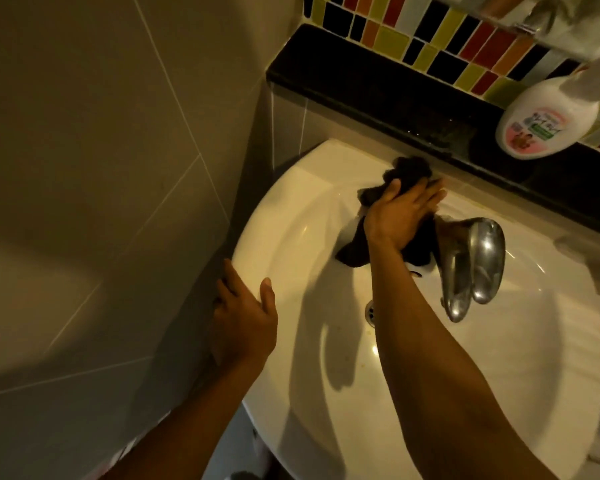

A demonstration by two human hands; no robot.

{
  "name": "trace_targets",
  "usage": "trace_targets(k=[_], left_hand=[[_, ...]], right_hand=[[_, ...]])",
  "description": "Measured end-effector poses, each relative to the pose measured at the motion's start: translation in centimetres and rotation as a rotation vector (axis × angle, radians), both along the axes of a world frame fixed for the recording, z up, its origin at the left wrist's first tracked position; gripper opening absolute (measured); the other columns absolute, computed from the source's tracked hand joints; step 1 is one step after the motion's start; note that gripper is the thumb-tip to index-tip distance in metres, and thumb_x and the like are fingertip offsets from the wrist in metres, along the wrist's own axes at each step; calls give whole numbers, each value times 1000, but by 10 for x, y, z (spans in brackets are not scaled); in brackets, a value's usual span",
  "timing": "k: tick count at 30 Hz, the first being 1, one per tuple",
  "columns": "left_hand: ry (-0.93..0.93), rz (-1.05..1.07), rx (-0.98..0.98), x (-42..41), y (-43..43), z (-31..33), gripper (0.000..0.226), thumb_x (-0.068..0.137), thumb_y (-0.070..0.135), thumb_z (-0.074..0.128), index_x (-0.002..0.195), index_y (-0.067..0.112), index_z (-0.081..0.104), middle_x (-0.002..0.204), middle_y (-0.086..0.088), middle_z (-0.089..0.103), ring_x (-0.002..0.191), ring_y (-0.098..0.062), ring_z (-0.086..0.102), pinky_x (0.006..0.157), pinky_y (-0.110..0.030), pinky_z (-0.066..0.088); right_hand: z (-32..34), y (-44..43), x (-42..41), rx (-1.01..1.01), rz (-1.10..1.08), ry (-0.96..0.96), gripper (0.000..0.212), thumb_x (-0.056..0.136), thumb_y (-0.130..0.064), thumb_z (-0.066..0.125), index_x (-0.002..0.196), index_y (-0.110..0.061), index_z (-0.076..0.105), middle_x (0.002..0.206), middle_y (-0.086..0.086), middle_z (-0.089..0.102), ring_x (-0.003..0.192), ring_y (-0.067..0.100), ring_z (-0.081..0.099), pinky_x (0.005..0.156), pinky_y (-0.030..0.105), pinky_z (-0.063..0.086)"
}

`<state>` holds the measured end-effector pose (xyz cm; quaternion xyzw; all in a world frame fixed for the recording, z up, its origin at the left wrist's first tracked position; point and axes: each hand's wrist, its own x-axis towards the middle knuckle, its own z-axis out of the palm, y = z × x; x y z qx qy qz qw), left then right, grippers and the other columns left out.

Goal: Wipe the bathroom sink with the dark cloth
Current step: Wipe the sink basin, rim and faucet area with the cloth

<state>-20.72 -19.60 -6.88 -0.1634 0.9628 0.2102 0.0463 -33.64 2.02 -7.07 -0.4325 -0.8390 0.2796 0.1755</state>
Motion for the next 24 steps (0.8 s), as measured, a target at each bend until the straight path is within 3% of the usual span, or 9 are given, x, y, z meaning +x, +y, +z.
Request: trace_targets(k=[3,6,11,14,17,19,21,22,24], left_hand=[[-15,-6,-17,0,1,0,70,89,44,55,139,-2,39,116,-28,59,75,-42,66,56,-40,52],[-18,-7,-68,-1,1,-2,66,91,44,54,137,-2,42,112,-26,61,70,-38,66,54,-37,52],[-25,-8,-52,-1,0,-1,72,88,47,54,140,0,37,116,-26,60,76,-39,66,57,-39,53],[-24,-22,-73,0,1,-1,71,87,44,57,138,-1,40,116,-28,60,76,-41,67,56,-40,54],[-8,-29,-114,-1,1,-1,70,85,42,63,135,-4,44,113,-29,61,78,-42,67,56,-41,55],[32,-28,-113,0,2,-1,70,84,40,65,134,-5,45,115,-31,60,81,-45,66,60,-44,56],[44,-31,-71,0,2,1,70,84,38,65,134,-6,44,116,-32,60,83,-47,66,62,-46,56],[45,-34,-64,0,3,0,69,84,37,66,133,-7,45,115,-33,60,83,-47,66,62,-47,56],[50,-16,-41,1,3,0,69,86,37,64,135,-7,43,118,-33,58,87,-48,64,65,-48,55]], right_hand=[[-1,-5,-8,41,-12,-137,62,100,-42,23,150,-8,12,161,13,-2,148,30,-4,119,44,8],[0,-31,-21,91,60,-141,54,101,-27,26,150,-6,16,160,15,6,148,30,3,121,44,10],[-3,-66,-38,254,454,-119,54,99,-24,36,149,-11,21,160,10,13,148,25,5,119,39,-3],[-1,-58,-24,248,809,2,51,97,-19,40,147,-14,30,157,9,24,147,23,15,119,34,2],[8,-42,-14,364,1183,-60,57,96,-20,46,149,-18,24,158,6,21,146,22,18,120,36,12],[16,-25,-15,291,1149,-92,66,91,-17,56,148,-21,23,154,8,31,132,22,44,110,32,36],[17,-7,-13,175,913,-56,64,92,-20,55,147,-22,23,147,9,40,110,18,58,92,27,50],[16,-1,-9,190,791,-80,66,92,-19,54,149,-21,20,151,10,34,121,22,53,100,34,47],[6,8,4,278,597,-202,72,91,-14,55,150,-16,14,159,11,18,146,28,18,119,45,18]])
